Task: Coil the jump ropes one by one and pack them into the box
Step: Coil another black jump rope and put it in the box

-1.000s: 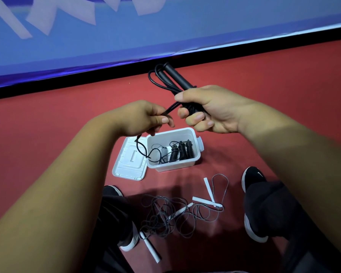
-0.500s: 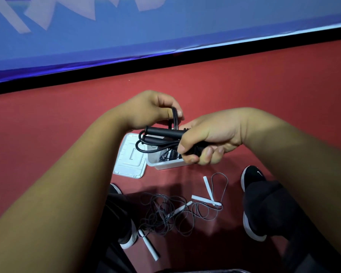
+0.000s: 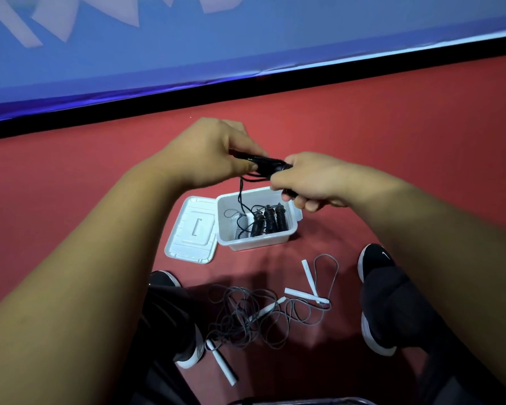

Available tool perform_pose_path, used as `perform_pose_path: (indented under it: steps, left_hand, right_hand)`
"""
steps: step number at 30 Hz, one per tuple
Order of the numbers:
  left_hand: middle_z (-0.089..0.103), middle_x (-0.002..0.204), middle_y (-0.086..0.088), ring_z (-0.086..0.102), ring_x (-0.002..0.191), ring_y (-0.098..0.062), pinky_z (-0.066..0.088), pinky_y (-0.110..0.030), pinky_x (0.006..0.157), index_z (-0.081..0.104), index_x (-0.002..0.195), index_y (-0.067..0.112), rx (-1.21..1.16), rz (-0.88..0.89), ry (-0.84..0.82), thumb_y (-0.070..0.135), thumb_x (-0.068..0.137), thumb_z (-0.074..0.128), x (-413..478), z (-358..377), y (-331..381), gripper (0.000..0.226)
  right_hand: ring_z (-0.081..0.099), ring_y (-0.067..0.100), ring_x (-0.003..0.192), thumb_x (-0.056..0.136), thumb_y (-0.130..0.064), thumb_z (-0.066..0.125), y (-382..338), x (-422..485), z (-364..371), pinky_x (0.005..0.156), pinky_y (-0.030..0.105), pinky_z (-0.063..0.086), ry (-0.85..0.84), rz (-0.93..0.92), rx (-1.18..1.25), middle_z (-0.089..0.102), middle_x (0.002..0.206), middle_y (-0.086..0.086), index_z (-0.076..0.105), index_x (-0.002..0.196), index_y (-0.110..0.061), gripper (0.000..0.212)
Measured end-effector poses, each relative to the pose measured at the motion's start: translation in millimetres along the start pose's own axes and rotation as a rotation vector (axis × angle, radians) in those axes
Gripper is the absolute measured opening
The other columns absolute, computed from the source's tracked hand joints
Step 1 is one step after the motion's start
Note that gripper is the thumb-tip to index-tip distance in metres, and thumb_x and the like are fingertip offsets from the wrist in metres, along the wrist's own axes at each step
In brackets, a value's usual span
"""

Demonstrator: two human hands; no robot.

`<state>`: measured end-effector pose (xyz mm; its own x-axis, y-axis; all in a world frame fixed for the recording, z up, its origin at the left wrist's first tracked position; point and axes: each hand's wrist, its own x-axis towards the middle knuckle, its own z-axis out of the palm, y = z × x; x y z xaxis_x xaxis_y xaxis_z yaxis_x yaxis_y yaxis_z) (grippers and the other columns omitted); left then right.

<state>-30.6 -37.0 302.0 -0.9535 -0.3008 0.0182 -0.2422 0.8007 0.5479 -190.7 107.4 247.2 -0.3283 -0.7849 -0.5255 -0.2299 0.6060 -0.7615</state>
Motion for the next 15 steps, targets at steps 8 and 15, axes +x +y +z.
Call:
perform_pose_path:
  steps: [8,15]
  left_hand:
    - [0.075,0.080,0.011,0.069,0.074,-0.005,0.056,-0.026,0.078,0.082,0.102,0.027,0.142,-0.190,-0.037,0.025,0.088,0.082,2.6,6.5,2.7,0.014]
    - [0.076,0.069,-0.004,0.072,0.055,-0.012,0.063,-0.033,0.066,0.073,0.082,0.011,0.098,-0.329,-0.008,0.020,0.099,0.063,9.9,22.7,0.6,0.022]
  right_hand:
    - [0.053,0.021,0.053,0.090,-0.021,0.063,-5.7,7.6,-0.5,0.045,0.026,0.043,0.262,-0.033,0.101,0.069,0.083,0.009,0.061,0.104,-0.009,0.019]
    - [0.041,0.012,0.054,0.098,-0.022,0.074,-14.0,2.7,2.7,0.041,0.023,0.024,0.025,-0.143,0.512,0.055,0.085,0.007,0.057,0.107,-0.012,0.022]
